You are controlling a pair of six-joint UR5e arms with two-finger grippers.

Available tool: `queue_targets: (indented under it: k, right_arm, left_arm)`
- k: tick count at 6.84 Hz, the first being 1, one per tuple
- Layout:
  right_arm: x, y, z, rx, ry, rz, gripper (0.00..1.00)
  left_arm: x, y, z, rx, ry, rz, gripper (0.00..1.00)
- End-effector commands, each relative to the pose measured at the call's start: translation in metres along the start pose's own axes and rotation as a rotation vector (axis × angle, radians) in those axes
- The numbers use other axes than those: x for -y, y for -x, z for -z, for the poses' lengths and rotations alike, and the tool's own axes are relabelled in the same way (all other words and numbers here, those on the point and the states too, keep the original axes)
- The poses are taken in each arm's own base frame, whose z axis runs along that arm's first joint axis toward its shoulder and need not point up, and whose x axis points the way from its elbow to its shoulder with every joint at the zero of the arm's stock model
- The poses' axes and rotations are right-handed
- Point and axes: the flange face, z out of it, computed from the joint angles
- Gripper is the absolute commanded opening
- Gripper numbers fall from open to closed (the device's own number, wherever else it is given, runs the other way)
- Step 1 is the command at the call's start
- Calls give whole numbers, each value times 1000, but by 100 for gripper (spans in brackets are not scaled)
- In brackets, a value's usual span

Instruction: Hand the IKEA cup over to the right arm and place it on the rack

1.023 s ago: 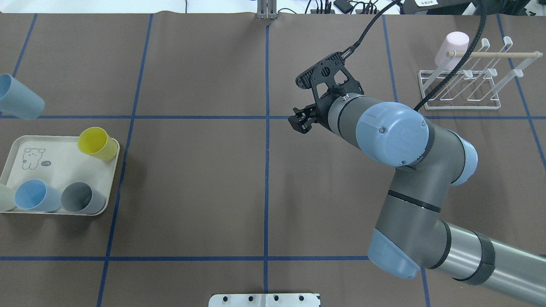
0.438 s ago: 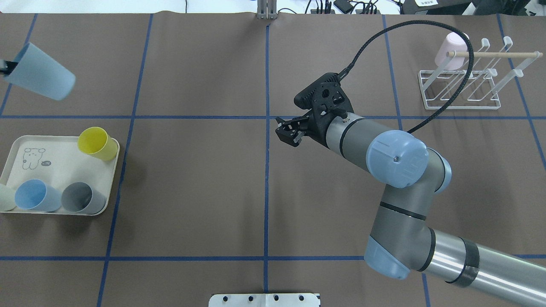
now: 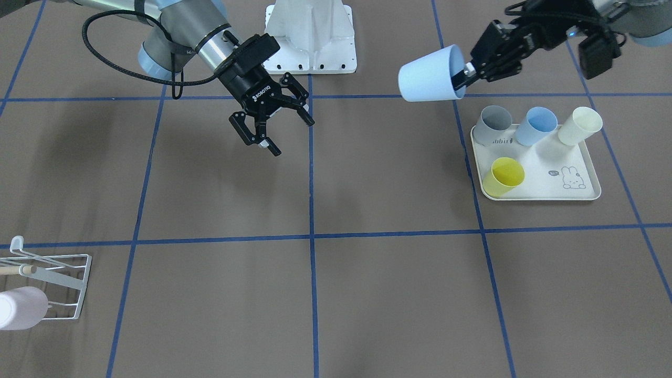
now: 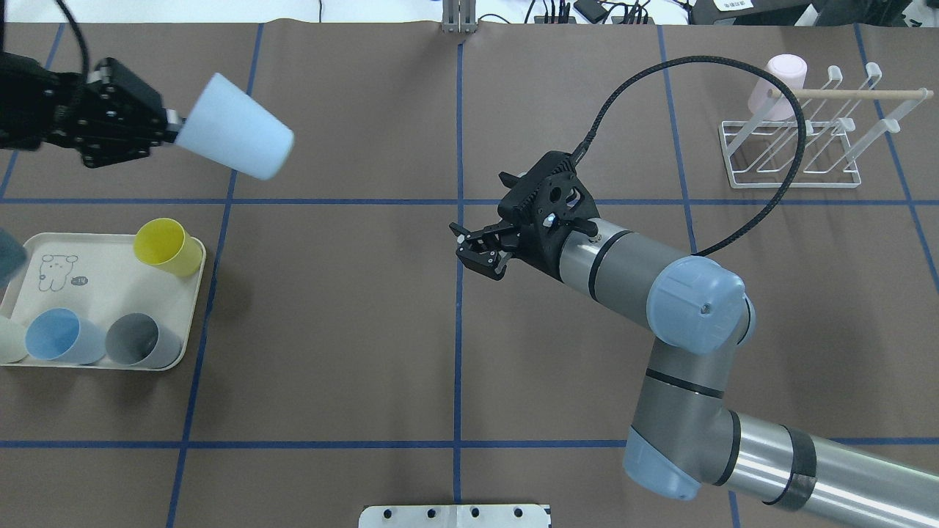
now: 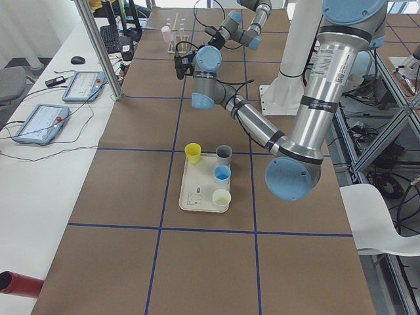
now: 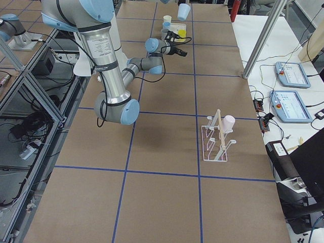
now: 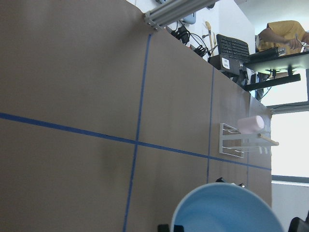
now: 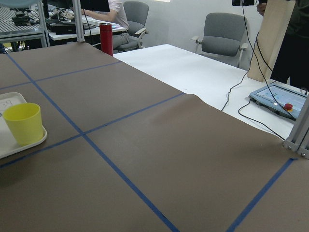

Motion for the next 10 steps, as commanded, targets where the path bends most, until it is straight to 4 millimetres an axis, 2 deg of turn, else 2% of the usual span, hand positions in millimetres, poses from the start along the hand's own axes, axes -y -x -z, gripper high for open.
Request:
queue_targets:
  k: [1, 2, 4, 7, 10]
  right_arm:
    - [4, 6, 3, 15, -23, 40, 99]
    - [7, 8, 5, 20, -31, 53, 99]
    - [4, 17, 15, 66, -102, 106, 99]
    - [3, 21, 18, 76, -119, 172, 99]
    - [3, 22, 18, 77, -119, 180, 99]
  left_arm:
    - [-49, -17, -78, -83, -13, 153, 0]
    - [-48, -20, -90, -89, -26, 165, 0]
    - [-39, -11, -104, -65, -36, 173, 0]
    - [-38, -6, -114, -49, -33, 170, 0]
    - [-57, 0, -126, -42, 9, 171, 0]
